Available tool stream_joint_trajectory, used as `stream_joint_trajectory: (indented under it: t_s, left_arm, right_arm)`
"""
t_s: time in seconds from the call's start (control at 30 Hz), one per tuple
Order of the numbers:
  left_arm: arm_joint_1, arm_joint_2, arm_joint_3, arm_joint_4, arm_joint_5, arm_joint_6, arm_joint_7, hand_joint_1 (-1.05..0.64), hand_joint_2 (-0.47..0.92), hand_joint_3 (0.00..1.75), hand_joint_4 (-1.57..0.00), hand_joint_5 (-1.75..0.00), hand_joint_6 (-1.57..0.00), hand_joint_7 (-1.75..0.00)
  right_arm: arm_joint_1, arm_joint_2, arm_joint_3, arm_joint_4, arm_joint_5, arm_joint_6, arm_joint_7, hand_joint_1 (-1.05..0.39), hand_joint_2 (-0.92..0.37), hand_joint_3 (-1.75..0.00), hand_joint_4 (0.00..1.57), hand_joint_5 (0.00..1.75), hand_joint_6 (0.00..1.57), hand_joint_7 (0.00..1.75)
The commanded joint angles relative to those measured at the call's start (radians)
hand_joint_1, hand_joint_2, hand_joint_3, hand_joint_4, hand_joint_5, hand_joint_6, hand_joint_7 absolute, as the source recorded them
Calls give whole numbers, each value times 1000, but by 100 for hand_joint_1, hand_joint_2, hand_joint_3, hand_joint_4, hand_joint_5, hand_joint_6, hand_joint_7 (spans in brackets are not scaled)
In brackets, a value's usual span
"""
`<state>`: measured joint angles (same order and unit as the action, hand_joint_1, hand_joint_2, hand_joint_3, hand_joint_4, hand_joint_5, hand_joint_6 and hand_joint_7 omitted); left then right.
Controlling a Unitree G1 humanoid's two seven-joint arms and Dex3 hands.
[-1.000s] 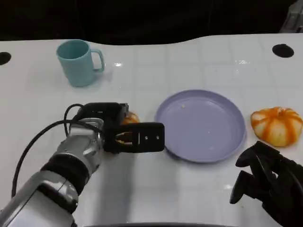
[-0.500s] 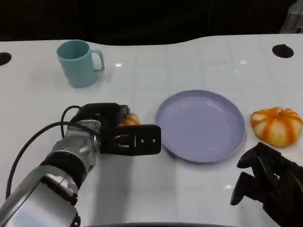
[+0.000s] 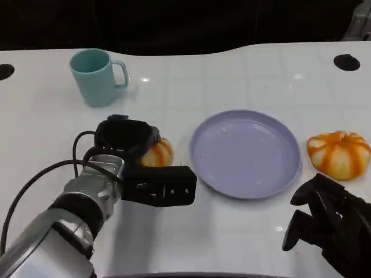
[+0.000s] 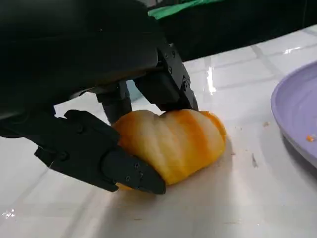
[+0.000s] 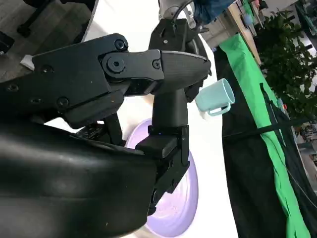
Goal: Grasp the bread from the table and place it into the plate.
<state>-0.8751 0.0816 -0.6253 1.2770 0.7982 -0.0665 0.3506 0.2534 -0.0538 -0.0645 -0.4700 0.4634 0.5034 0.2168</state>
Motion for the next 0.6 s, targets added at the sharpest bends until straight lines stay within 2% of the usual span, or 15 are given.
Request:
stream_joint_trajectory:
  t_s: [0.03, 0.17, 0.2, 0.23, 0.27, 0.3, 0.37, 0.47, 0.6]
  left_arm:
    - [1, 21, 18, -19, -23, -29, 42, -26, 92, 26, -84, -175, -79, -94]
    - [-4, 29, 34, -40, -43, -43, 44, -26, 92, 27, -84, -175, -77, -98]
    - [-10, 37, 45, -57, -53, -49, 45, -26, 92, 35, -83, -175, -75, -102]
    - [-13, 42, 53, -69, -58, -52, 45, -25, 92, 36, -84, -175, -71, -118]
    - [-17, 47, 64, -85, -65, -53, 38, -24, 92, 36, -83, -175, -69, -121]
    - [-20, 51, 70, -97, -69, -52, 31, -23, 92, 33, -83, -175, -69, -114]
    - [-24, 62, 83, -125, -80, -67, 24, -22, 92, 33, -83, -175, -71, -113]
    - [-26, 67, 91, -145, -82, -71, 16, -22, 92, 29, -84, -175, -69, -129]
    - [-23, 68, 94, -152, -80, -70, 12, -22, 92, 28, -84, -175, -68, -133]
  right_arm:
    - [-3, -11, -12, -1, 10, 4, -5, -47, -92, -34, 66, 175, 50, 161]
    - [-6, -11, -12, 1, 11, 6, -6, -47, -92, -35, 66, 175, 50, 161]
    - [-8, -10, -13, 5, 11, 4, -6, -46, -92, -35, 66, 175, 51, 161]
    - [-10, -9, -13, 7, 11, 3, -5, -46, -92, -35, 66, 175, 50, 161]
    - [-12, -9, -14, 10, 10, 2, -4, -46, -92, -36, 66, 175, 50, 161]
    - [-13, -10, -13, 11, 9, 1, -5, -46, -92, -36, 66, 175, 50, 161]
    - [-15, -12, -10, 9, 2, 7, -12, -46, -92, -36, 66, 175, 50, 161]
    - [-17, -14, -7, 10, -4, 7, -16, -46, -92, -36, 66, 175, 50, 162]
    - [-18, -15, -7, 10, -5, 7, -16, -46, -92, -36, 66, 175, 50, 162]
